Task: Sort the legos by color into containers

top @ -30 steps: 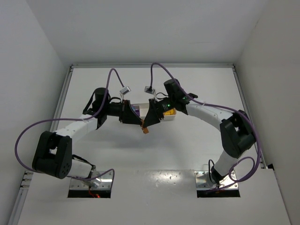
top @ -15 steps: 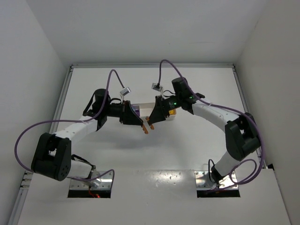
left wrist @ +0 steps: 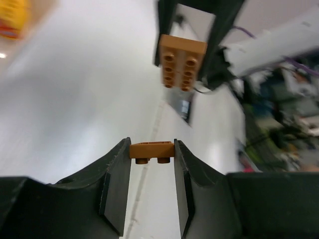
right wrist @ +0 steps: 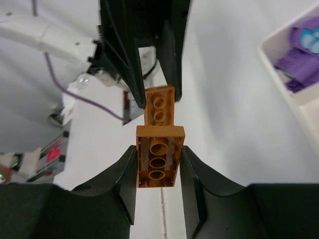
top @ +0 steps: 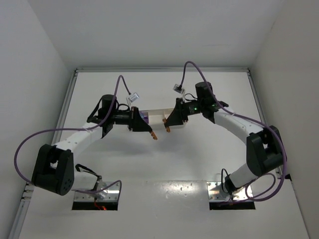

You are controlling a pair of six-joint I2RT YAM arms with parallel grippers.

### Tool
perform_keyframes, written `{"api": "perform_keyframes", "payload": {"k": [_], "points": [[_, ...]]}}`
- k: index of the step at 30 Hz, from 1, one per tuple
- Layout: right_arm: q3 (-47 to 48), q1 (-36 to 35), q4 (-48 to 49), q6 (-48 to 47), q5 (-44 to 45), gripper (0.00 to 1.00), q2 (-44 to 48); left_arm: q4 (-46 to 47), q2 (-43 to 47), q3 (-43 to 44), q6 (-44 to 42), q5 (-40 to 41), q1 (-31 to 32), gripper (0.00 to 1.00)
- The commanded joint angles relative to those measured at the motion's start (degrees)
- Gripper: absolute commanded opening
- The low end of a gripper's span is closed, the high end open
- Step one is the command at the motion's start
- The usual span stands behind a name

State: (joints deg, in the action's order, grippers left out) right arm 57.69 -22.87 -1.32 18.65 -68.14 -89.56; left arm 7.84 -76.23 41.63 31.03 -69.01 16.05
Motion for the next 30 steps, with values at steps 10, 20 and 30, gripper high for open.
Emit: {"api": "perform_keyframes", "payload": {"k": [10,20,30], "points": [[-2.1,3.3,-0.7,-4.4,24.2,0.00,6.8,-14.1,-4.4,11.1,-11.9,40.9,1.6,0.05],[-2.7,4.9,-0.7,-4.4,24.1,0.00,7.3,-11.1,-16.6,18.5,-11.9,41.9,4.2,0.05],[-2.7,5.4,-0.7,-4.4,23.6,0.00,6.2,-10.0,-23.7,22.7,-12.9,44.3,7.8,0.11]]}}
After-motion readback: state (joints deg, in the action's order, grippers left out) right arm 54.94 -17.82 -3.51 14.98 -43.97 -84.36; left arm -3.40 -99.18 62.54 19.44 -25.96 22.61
